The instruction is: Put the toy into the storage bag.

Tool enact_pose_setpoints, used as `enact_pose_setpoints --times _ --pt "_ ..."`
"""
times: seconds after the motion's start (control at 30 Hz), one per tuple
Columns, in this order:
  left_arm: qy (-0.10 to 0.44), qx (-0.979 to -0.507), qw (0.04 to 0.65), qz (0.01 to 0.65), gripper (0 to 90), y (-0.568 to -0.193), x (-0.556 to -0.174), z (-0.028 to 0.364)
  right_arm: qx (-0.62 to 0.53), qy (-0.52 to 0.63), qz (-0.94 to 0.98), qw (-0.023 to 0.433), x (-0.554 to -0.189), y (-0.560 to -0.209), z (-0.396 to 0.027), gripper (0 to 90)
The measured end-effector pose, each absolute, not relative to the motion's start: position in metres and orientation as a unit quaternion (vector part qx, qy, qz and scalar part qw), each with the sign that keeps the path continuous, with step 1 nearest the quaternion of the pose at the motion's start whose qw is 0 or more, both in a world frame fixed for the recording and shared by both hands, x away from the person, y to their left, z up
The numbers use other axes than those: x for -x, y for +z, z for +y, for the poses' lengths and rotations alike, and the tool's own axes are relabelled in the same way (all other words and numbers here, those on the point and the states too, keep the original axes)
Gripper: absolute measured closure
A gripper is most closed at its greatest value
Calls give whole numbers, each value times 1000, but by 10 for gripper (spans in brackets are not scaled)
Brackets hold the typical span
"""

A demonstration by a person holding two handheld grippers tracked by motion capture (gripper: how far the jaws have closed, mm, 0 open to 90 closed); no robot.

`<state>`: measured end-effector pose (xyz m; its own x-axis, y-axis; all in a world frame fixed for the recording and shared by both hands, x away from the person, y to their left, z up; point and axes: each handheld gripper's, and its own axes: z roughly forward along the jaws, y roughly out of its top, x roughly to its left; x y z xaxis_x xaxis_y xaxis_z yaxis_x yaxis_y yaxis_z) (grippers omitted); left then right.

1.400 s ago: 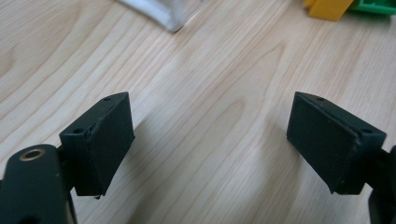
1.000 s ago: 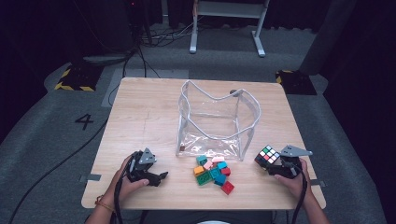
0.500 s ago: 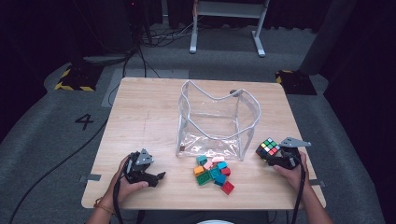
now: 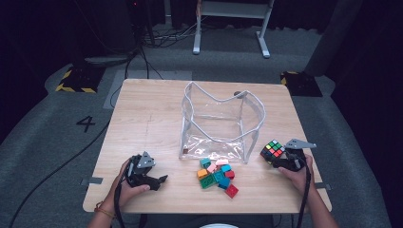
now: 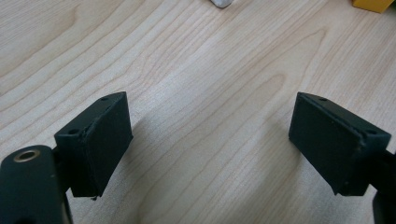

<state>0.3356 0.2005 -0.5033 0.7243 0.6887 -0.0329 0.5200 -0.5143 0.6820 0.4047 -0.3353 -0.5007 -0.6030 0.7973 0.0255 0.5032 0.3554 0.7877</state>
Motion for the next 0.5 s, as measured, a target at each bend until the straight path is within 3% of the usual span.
enact_pose_setpoints --times 0.23,0.5 --pt "122 -862 346 351 133 -503 -336 200 -391 392 811 187 -404 -496 -334 333" --pt "120 -861 347 352 122 -504 -337 200 -378 413 803 203 -410 -464 -334 333"
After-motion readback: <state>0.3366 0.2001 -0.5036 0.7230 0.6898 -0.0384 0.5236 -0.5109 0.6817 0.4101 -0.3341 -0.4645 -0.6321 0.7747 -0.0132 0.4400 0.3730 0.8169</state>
